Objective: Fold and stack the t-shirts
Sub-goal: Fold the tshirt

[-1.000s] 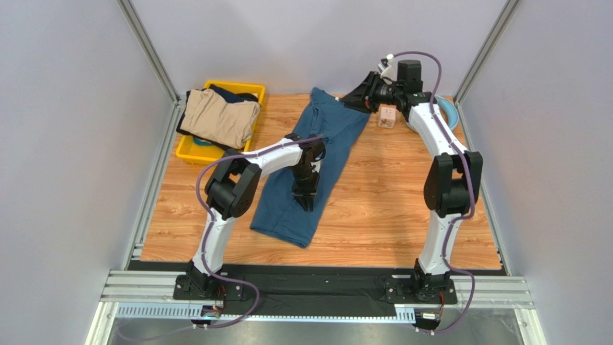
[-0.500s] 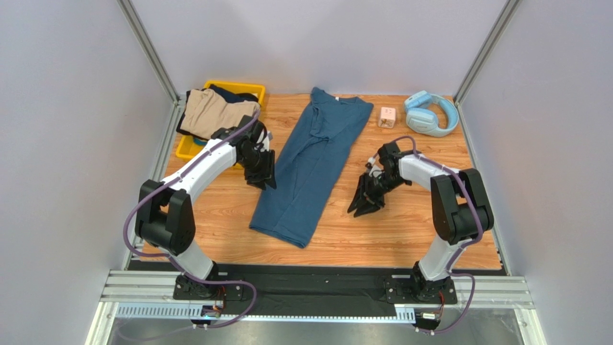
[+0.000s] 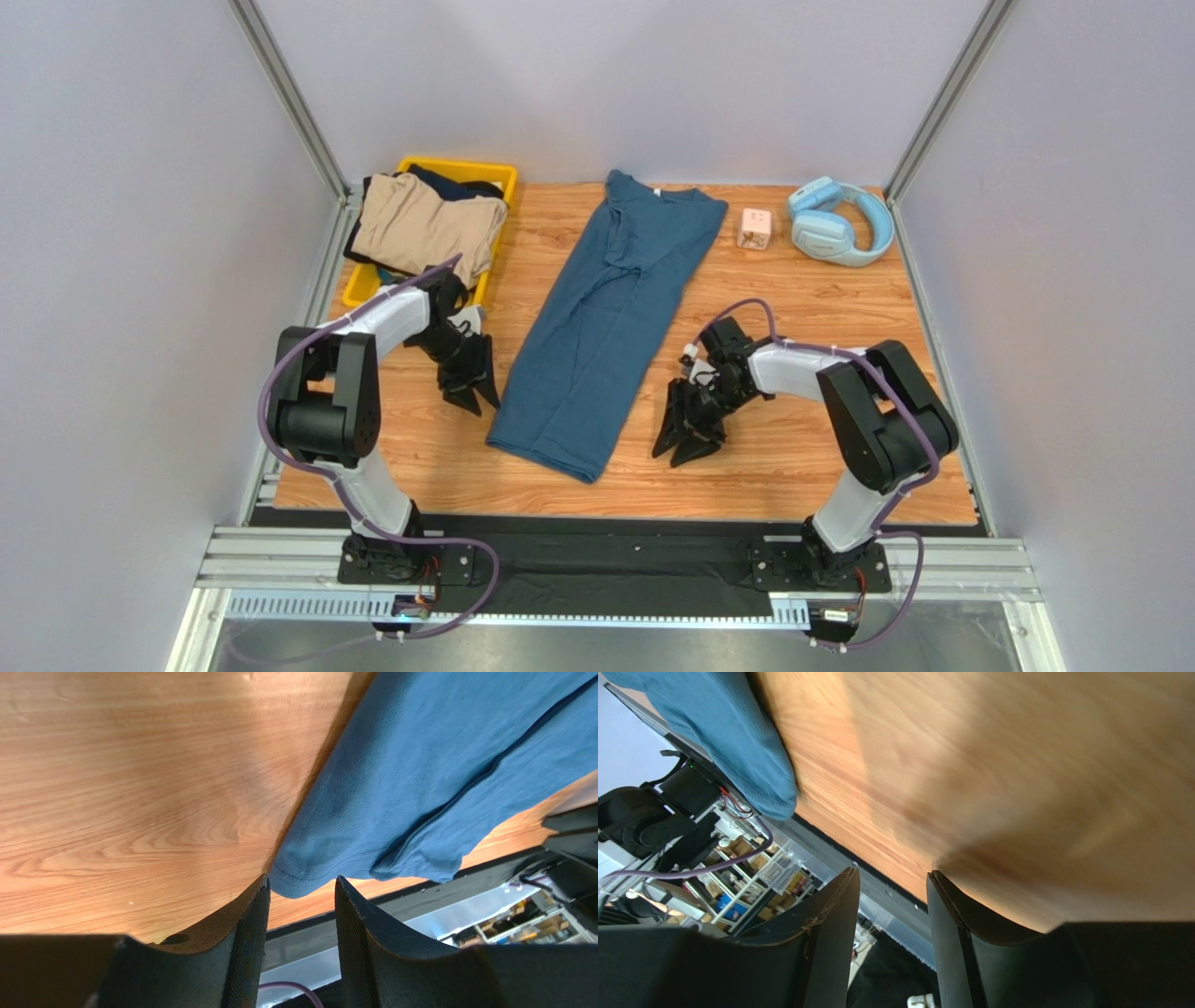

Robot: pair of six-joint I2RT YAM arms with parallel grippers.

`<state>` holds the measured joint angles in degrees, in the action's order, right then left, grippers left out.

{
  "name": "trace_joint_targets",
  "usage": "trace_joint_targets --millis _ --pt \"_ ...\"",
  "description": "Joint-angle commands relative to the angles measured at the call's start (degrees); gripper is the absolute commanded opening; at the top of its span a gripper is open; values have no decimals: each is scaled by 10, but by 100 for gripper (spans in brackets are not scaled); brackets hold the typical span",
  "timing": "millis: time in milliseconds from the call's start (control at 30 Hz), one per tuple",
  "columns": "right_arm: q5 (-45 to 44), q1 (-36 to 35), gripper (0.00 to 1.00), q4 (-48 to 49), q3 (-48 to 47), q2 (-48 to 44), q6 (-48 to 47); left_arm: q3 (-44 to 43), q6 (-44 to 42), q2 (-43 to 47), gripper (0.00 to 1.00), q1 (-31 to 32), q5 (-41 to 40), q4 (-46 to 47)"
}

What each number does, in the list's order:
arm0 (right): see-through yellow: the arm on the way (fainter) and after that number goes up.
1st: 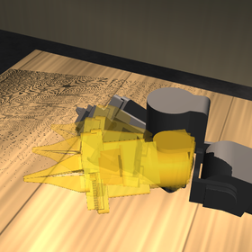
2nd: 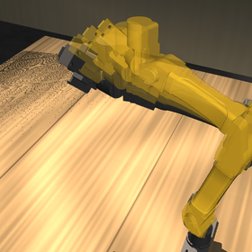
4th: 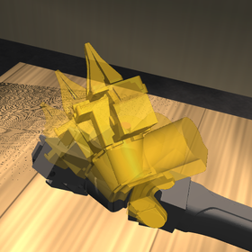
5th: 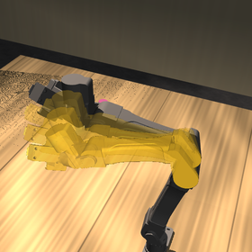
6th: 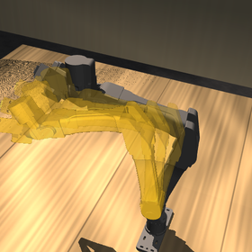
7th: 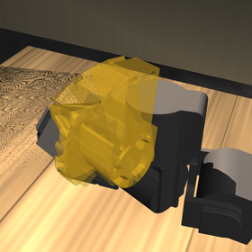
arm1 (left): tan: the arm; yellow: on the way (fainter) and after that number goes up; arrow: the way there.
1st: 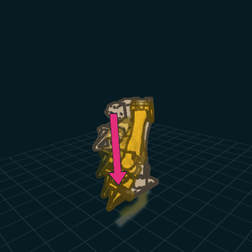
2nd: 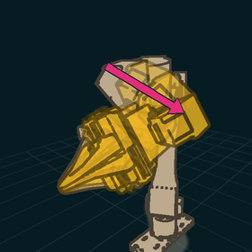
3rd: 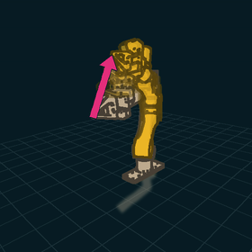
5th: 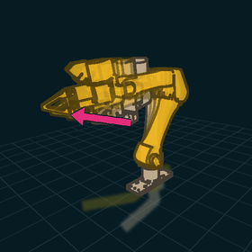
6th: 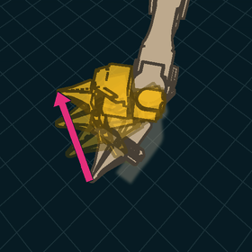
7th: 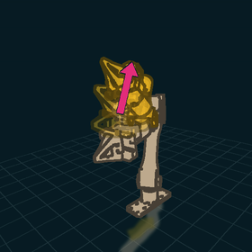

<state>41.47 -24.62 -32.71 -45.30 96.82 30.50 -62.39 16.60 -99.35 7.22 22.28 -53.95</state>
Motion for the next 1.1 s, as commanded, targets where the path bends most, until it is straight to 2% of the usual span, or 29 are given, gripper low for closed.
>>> trace_joint_targets --millis 0,333,600,867,1067 --pt "-6 -35 47 114 -22 43 46 18 -28 1 46 0 20 3" --pt "-77 -118 48 158 -108 139 82 30 -18 -29 47 0 26 33" --pt "-128 -195 48 127 -130 174 86 46 -9 -36 47 0 20 53" --pt "-188 -220 48 118 -64 128 115 66 -6 3 47 0 14 51" --pt "-221 -222 48 71 -71 121 96 63 -7 -18 46 0 22 49"
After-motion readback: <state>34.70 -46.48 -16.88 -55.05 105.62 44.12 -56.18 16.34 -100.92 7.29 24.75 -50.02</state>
